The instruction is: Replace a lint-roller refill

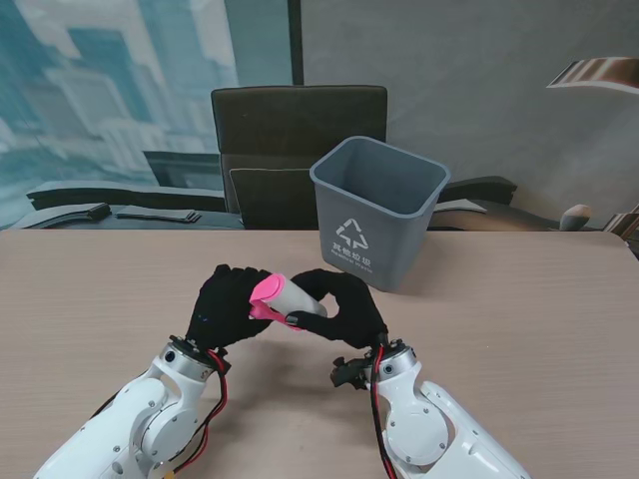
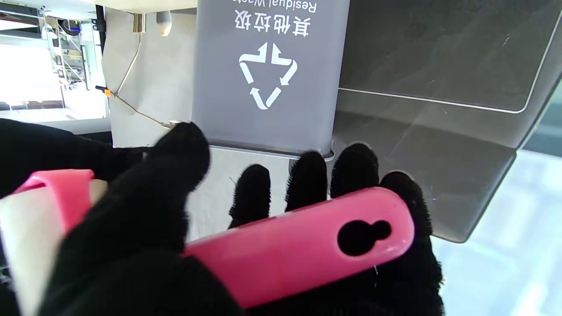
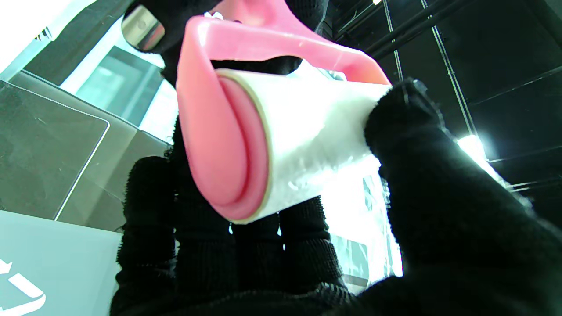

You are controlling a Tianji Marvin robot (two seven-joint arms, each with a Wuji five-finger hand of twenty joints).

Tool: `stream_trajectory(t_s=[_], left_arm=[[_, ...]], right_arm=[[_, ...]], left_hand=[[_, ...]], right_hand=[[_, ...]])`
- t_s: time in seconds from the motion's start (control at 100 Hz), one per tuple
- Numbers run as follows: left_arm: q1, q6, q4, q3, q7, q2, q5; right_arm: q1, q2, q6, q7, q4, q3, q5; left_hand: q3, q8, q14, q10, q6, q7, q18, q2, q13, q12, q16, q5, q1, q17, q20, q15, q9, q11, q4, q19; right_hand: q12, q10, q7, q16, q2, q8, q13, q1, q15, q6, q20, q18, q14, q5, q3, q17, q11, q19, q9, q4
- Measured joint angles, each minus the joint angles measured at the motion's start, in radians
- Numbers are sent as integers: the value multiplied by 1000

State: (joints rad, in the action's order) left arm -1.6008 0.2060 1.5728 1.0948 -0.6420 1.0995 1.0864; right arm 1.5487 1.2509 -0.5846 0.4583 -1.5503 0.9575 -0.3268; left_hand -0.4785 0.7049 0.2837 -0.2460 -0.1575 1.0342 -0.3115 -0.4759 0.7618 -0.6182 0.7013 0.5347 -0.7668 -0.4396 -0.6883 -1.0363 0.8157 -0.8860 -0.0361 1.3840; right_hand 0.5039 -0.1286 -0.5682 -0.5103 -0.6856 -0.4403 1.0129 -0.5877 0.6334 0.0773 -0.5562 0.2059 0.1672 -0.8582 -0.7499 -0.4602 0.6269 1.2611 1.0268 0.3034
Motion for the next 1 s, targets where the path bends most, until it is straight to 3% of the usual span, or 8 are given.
stream_trajectory(t_s=[0.14,0.24,0.31,0.5,0.6,0.72,0.84,1.0], left_arm=[[4,5,-8,-2,-2,5,-20],[6,23,-16,0,-9,4,-1],[6,60,-17,6,-3,4,0],[0,259,-21,59,55,-9,20],[-3,272,-12,71,79,-16,21],[-5,311,0,87,110,-19,21],[-5,386,17,116,222,-19,1],[-8,440,70,159,492,-22,-150]], right_arm=[[2,0,0,0,-2,2,1],[3,0,0,0,-4,7,2],[3,0,0,0,-5,10,2],[3,-11,-20,-71,-13,28,19],[3,-20,-24,-85,-13,31,19],[5,-26,-24,-112,-12,43,21],[10,-35,-25,-144,-13,65,13],[29,-46,-23,-165,-26,113,-24]], left_hand=[[135,-76,-42,47,25,132,-17,85,228,-56,0,139,-41,-221,-2,-171,226,-178,-20,168],[158,-77,-77,93,-2,136,-17,153,332,-102,-1,195,-31,-327,49,-258,311,-286,-26,242],[186,-10,-97,118,-11,135,-17,204,389,-127,-2,230,-20,-382,89,-299,360,-337,-26,279],[473,85,-113,147,-9,143,-17,305,442,-169,-3,252,-40,-479,154,-378,407,-405,-26,319],[491,101,-114,151,-8,164,-24,320,451,-177,-4,253,-40,-498,155,-401,422,-417,-26,332],[502,115,-114,156,2,184,-27,332,454,-181,-4,273,-40,-517,155,-417,433,-430,-26,342],[512,125,-114,158,6,200,-29,361,463,-189,-5,282,-40,-535,158,-435,453,-436,-26,360],[525,127,-110,159,9,221,-40,369,467,-189,-5,290,-40,-550,158,-453,464,-443,-26,374]], right_hand=[[0,0,0,0,0,0,0,0,0,0,0,0,0,0,0,0,0,0,0,0],[0,-2,0,0,8,0,0,0,0,10,0,0,0,0,0,2,0,0,0,0],[-1,-2,0,0,8,0,0,0,0,10,-1,0,0,0,0,2,0,0,0,0],[-1,-2,0,0,35,4,-18,2,-7,24,-1,-1,1,0,16,31,3,-1,-3,0],[-8,-2,-24,4,38,26,-45,2,-28,25,-1,-2,4,13,30,59,16,-17,-49,0],[-31,-9,-86,20,107,33,-100,43,-52,32,-1,2,18,24,84,93,19,-48,-97,-21],[-43,-29,-42,24,177,-55,-140,63,-75,32,-11,13,29,24,138,129,8,-76,-169,-85],[-47,-52,69,25,319,-197,-195,76,-89,-28,-21,21,33,81,185,166,-3,-104,-251,-182]])
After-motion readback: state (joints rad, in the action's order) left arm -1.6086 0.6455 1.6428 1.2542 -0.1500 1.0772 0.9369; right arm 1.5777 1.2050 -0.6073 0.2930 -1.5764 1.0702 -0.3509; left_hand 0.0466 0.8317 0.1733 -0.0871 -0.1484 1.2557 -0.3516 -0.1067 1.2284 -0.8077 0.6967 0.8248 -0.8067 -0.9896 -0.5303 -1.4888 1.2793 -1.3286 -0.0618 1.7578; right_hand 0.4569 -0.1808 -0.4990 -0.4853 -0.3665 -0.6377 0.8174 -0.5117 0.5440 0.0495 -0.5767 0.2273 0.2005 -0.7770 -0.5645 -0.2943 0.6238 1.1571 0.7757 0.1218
